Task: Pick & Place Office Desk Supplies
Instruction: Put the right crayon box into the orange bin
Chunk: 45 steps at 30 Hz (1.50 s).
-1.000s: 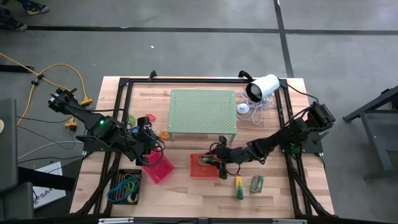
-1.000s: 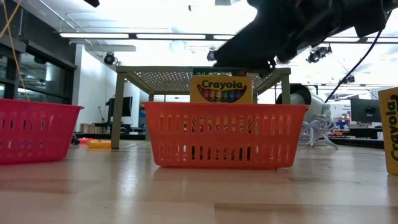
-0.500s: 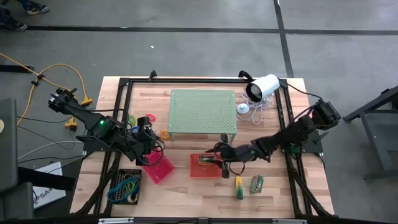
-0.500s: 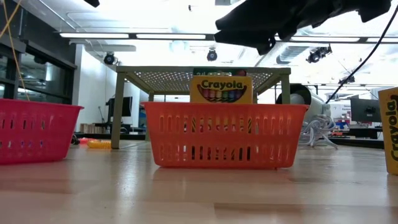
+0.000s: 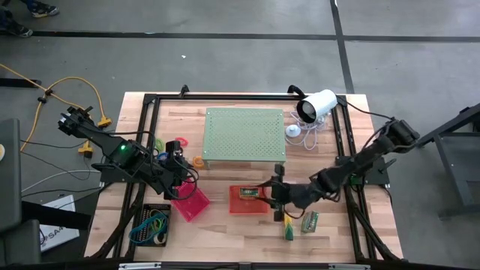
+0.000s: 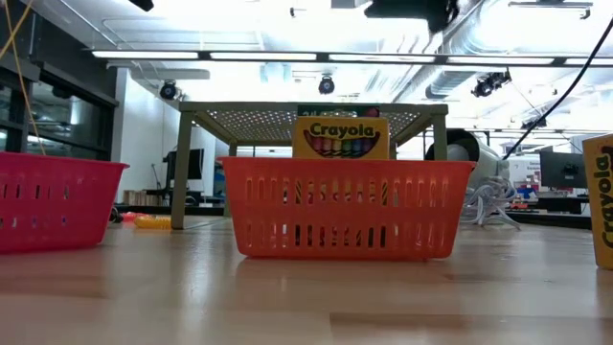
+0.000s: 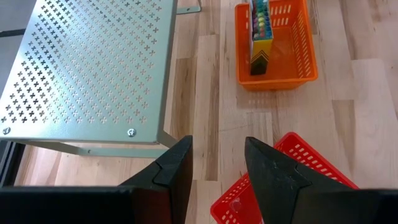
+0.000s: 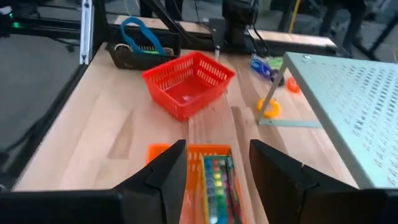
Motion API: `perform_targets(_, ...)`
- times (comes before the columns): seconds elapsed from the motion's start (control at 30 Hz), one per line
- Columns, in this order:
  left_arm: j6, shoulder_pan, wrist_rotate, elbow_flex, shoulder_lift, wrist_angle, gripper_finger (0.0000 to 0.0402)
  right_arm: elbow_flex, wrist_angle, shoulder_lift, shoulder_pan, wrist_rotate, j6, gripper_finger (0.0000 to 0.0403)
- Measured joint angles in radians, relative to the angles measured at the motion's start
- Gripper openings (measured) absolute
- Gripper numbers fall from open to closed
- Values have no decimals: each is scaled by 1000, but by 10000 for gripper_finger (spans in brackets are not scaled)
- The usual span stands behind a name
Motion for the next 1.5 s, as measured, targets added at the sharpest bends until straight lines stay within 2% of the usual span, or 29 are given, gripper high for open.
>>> perform_targets(0.13, 0, 0, 0, 0, 0, 0, 139, 152, -296, 0, 49, 87, 194, 162)
perform_targets(0.27, 0, 0, 0, 0, 0, 0, 138, 282, -549, 16, 68, 79, 484, 162)
perform_targets(0.37, 0, 0, 0, 0, 0, 0, 139, 328, -680, 18, 62, -14, 716, 162)
perform_targets(0.53, 0, 0, 0, 0, 0, 0, 139, 332, -810, 19, 28, -239, 1032, 162)
perform_targets(0.63, 0, 0, 0, 0, 0, 0, 139, 332, -857, 18, 17, -316, 1089, 162)
perform_targets(0.87, 0, 0, 0, 0, 0, 0, 139, 332, -882, 18, 15, -317, 1146, 162)
perform_targets(1.03, 0, 0, 0, 0, 0, 0, 139, 332, -1004, 0, 14, -347, 1195, 162)
perform_targets(1.23, 0, 0, 0, 0, 0, 0, 139, 332, -1129, -68, 5, -448, 1388, 162)
perform_targets(1.5, 0, 0, 0, 0, 0, 0, 139, 332, -1108, -103, 76, -490, 1637, 162)
